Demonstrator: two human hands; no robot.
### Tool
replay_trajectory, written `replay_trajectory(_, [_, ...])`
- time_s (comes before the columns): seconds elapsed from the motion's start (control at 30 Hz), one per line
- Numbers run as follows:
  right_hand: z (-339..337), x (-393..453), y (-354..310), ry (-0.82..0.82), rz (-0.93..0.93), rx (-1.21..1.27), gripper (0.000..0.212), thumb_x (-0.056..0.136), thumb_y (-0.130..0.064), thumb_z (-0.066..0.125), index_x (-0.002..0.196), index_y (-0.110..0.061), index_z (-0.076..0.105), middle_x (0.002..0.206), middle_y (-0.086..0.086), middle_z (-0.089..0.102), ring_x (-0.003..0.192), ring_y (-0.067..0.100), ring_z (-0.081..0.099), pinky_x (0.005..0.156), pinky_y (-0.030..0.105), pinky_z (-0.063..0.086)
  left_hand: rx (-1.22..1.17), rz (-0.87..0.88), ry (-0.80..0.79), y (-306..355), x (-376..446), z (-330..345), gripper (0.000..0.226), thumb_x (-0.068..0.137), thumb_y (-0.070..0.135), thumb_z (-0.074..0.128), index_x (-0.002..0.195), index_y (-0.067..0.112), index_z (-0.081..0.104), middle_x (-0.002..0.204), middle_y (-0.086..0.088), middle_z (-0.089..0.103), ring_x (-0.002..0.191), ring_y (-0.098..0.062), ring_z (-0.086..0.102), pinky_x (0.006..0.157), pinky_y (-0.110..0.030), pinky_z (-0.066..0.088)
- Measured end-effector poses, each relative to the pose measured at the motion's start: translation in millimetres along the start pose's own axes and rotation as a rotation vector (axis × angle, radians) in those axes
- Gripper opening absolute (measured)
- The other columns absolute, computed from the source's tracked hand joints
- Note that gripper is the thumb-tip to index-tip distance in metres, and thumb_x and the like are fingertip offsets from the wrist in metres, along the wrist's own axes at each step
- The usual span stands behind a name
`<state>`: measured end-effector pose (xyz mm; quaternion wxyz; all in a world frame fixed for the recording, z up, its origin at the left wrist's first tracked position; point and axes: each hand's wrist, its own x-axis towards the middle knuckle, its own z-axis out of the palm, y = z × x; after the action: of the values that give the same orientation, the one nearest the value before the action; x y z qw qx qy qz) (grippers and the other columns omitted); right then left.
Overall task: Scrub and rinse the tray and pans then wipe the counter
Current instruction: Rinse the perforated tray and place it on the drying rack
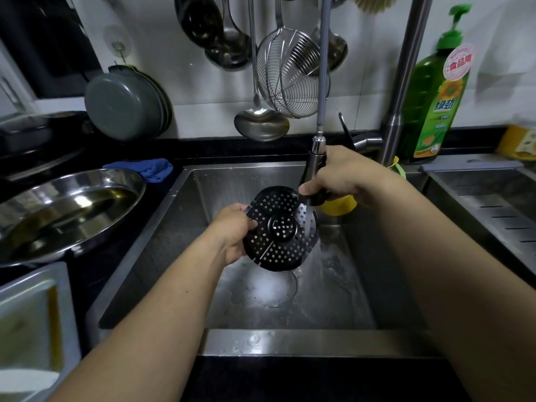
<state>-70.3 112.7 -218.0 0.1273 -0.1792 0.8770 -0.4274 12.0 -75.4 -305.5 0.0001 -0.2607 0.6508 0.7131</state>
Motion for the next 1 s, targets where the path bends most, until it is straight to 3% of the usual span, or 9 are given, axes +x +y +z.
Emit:
replay_trajectory(0.1, [10.9,-0.4,-6.4,-0.047,-0.010,0.082,0.039,0.076,-0.002,0.083,0.108,-0.011,0.063,0.097,0.013,0.075,0.080,0.025,0.076,0.067,0.038,0.063,-0.093,-0.036,-0.010,2.0,-0.2,-1.8,0.029,0.099,-0.011,0.037,0.098,0.010,0.056,0.095,-0.015,0.069,0.084,-0.029,0.067,0.069,-0.048,0.057])
replay_trajectory(0.23, [33.7,-1.5,-16.4,-0.040,-0.087,0.161,0.038,0.068,-0.008,0.089,0.094,-0.013,0.063,0.092,0.009,0.074,0.088,0.028,0.074,0.080,0.049,0.062,-0.163,-0.060,-0.045,2.8,1.0,-1.7,0.033,0.096,-0.012,0.033,0.103,0.009,0.057,0.098,-0.017,0.068,0.085,-0.032,0.066,0.073,-0.051,0.058])
replay_trajectory(0.37, [51.6,0.1,-23.4,0.064,-0.166,0.127,0.043,0.063,-0.026,0.094,0.089,-0.024,0.060,0.090,0.000,0.071,0.090,0.021,0.069,0.091,0.045,0.055,-0.105,-0.089,-0.147,2.3,-3.3,-0.8,0.033,0.092,-0.013,0.036,0.099,0.007,0.061,0.086,-0.012,0.065,0.075,-0.025,0.064,0.060,-0.038,0.060])
replay_trajectory(0.43, [52.3,1.8,-22.5,0.118,-0.158,0.081,0.047,0.062,-0.031,0.094,0.094,-0.027,0.059,0.097,-0.004,0.069,0.097,0.020,0.066,0.095,0.041,0.050,-0.089,-0.079,-0.181,1.0,-4.0,0.7,0.032,0.096,-0.011,0.038,0.106,0.005,0.064,0.095,-0.014,0.068,0.084,-0.027,0.066,0.073,-0.042,0.062])
replay_trajectory(0.53, [46.8,3.0,-14.9,0.202,-0.128,0.036,0.047,0.068,-0.029,0.092,0.101,-0.025,0.058,0.097,-0.008,0.065,0.099,0.018,0.061,0.087,0.032,0.045,-0.068,-0.064,-0.180,0.3,-3.0,2.2,0.035,0.098,-0.011,0.040,0.119,0.000,0.065,0.110,-0.021,0.069,0.102,-0.034,0.065,0.096,-0.060,0.053])
replay_trajectory(0.67, [39.9,5.8,-5.7,0.267,-0.083,0.008,0.051,0.069,-0.031,0.091,0.108,-0.028,0.057,0.102,-0.007,0.065,0.100,0.019,0.061,0.087,0.033,0.046,0.001,-0.050,-0.125,0.0,-3.8,3.0,0.025,0.097,-0.011,0.051,0.101,0.008,0.066,0.101,-0.015,0.072,0.094,-0.029,0.068,0.086,-0.048,0.056])
replay_trajectory(0.87, [19.4,3.2,-0.8,0.236,-0.010,-0.111,0.052,0.075,-0.028,0.088,0.114,-0.026,0.053,0.108,-0.001,0.060,0.102,0.022,0.054,0.084,0.029,0.039,0.003,0.004,-0.019,0.0,-2.2,-0.7,0.019,0.096,-0.008,0.059,0.094,0.010,0.067,0.099,-0.012,0.073,0.091,-0.027,0.068,0.087,-0.049,0.058])
replay_trajectory(0.93, [13.7,2.0,-1.3,0.211,0.007,-0.132,0.050,0.074,-0.027,0.088,0.112,-0.023,0.057,0.107,0.000,0.063,0.103,0.024,0.058,0.086,0.033,0.045,0.021,0.037,0.005,-0.3,-2.5,-1.1,0.018,0.095,-0.006,0.061,0.093,0.010,0.068,0.094,-0.011,0.073,0.085,-0.024,0.069,0.082,-0.046,0.059])
replay_trajectory(1.0, [11.2,1.9,-3.4,0.129,0.011,-0.088,0.043,0.073,-0.022,0.089,0.103,-0.022,0.059,0.101,0.003,0.067,0.098,0.025,0.065,0.085,0.040,0.056,0.198,0.164,0.068,-1.4,-1.3,-0.1,0.014,0.093,-0.002,0.068,0.090,0.012,0.070,0.092,-0.006,0.074,0.083,-0.019,0.068,0.076,-0.035,0.057])
